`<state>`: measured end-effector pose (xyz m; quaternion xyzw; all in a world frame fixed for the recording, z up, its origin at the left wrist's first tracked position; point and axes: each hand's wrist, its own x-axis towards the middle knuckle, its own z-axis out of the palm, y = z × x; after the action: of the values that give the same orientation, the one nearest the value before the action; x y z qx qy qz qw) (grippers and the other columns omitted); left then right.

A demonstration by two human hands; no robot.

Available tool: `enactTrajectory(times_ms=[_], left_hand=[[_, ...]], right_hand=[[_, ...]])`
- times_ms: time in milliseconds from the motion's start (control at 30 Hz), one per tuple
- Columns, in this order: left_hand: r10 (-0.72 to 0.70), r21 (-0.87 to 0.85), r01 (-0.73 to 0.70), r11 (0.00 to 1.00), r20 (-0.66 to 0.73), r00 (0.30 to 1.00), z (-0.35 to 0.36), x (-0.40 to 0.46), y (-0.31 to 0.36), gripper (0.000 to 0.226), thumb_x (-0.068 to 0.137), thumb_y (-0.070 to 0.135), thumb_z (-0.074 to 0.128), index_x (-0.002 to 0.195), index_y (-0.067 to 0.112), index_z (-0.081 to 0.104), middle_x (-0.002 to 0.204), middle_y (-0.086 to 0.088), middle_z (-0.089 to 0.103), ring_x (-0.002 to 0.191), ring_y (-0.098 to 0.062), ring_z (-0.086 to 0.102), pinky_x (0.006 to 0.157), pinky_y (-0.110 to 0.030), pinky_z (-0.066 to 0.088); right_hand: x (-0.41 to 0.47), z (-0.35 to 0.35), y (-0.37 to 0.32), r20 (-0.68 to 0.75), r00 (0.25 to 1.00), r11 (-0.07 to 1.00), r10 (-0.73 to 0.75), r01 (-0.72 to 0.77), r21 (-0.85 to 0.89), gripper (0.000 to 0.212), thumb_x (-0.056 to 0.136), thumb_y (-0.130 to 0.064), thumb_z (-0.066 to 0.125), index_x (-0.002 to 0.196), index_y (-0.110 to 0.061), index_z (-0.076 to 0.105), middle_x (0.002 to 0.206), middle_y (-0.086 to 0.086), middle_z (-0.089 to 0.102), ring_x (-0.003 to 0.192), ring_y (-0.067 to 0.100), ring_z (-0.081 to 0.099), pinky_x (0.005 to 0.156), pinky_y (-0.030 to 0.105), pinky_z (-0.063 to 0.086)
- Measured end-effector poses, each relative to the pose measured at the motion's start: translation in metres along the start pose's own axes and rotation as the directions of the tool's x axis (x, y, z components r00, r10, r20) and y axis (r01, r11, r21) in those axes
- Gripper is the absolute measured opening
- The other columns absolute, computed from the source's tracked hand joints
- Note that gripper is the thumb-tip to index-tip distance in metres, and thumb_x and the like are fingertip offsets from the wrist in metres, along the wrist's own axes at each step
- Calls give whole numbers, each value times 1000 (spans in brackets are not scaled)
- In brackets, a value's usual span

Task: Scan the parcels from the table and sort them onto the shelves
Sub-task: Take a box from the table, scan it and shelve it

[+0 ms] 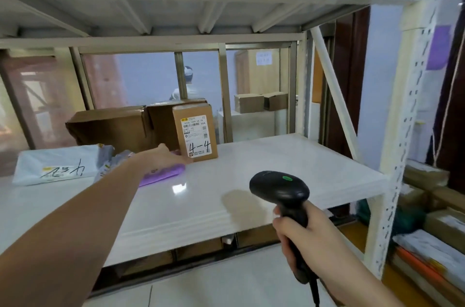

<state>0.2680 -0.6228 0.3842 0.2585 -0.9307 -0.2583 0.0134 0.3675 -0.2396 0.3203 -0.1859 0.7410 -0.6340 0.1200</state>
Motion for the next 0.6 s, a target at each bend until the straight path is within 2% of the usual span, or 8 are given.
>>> enactTrajectory(times_ms=[67, 133, 167, 200, 233, 333, 467, 600], left_hand=[[63, 48, -61, 997, -27, 998, 9, -24, -5, 103, 85, 66, 70, 160, 10, 27, 160, -9, 40, 137, -30, 49, 112, -36, 39], [158, -38, -158, 987, -1, 987, 15, -41, -16, 81, 82, 60, 78, 144, 14, 54, 145, -7, 58, 118, -18, 62, 102, -23, 47], [180, -109, -177, 978, 24, 983, 18, -48, -21, 85, 70, 66, 84, 133, 14, 62, 133, -5, 66, 109, -17, 65, 98, -26, 51], [162, -137, -155, 978, 38, 986, 20, -54, -26, 99, 59, 74, 86, 132, 12, 63, 129, -6, 68, 110, -22, 67, 102, -36, 52], [160, -137, -151, 979, 54, 986, 22, -65, -27, 102, 59, 75, 85, 133, 9, 63, 130, -11, 68, 115, -27, 66, 105, -44, 51], [192, 32, -193, 981, 18, 981, 30, -105, -15, 76, 92, 59, 66, 141, 2, 55, 145, -16, 56, 129, -32, 55, 112, -41, 43], [351, 88, -350, 933, -1, 936, 54, -164, 31, 82, 95, 63, 59, 153, 7, 42, 159, -12, 43, 143, -31, 44, 115, -40, 35], [578, 45, -581, 813, 57, 814, 103, -213, 92, 85, 95, 65, 57, 160, 17, 32, 167, -3, 32, 150, -26, 36, 118, -38, 31]], right_hand=[[-23, 11, -2, -28, 1000, 1000, -4, 3, -15, 5, 98, -13, 57, 103, -14, 58, 59, 12, 55, 50, 27, 48, 55, 39, 48], [-49, 21, -4, -60, 998, 999, -15, 13, -30, 4, 98, -13, 57, 101, -14, 57, 59, 11, 55, 49, 27, 48, 57, 42, 49], [-61, 25, -6, -80, 997, 999, -17, 14, -35, 3, 97, -13, 57, 100, -14, 57, 59, 11, 55, 49, 28, 48, 57, 43, 49], [-74, 29, -6, -99, 995, 999, -16, 11, -43, 3, 97, -13, 57, 100, -14, 57, 59, 11, 55, 51, 28, 48, 58, 44, 49], [-87, 33, -7, -116, 993, 999, -13, 7, -50, 4, 97, -14, 57, 101, -14, 57, 60, 11, 56, 52, 29, 48, 58, 45, 49], [-121, 37, -8, -148, 989, 996, -20, 7, -86, 7, 96, -15, 58, 99, -9, 57, 60, 11, 57, 52, 29, 51, 58, 45, 51], [-160, 28, -6, -221, 975, 992, -22, -5, -122, 8, 97, -16, 58, 96, -8, 57, 58, 8, 59, 47, 24, 54, 57, 41, 53], [-198, -2, 2, -289, 957, 989, -1, -42, -143, 4, 98, -17, 60, 98, -13, 59, 60, 6, 61, 50, 23, 55, 59, 38, 54]])
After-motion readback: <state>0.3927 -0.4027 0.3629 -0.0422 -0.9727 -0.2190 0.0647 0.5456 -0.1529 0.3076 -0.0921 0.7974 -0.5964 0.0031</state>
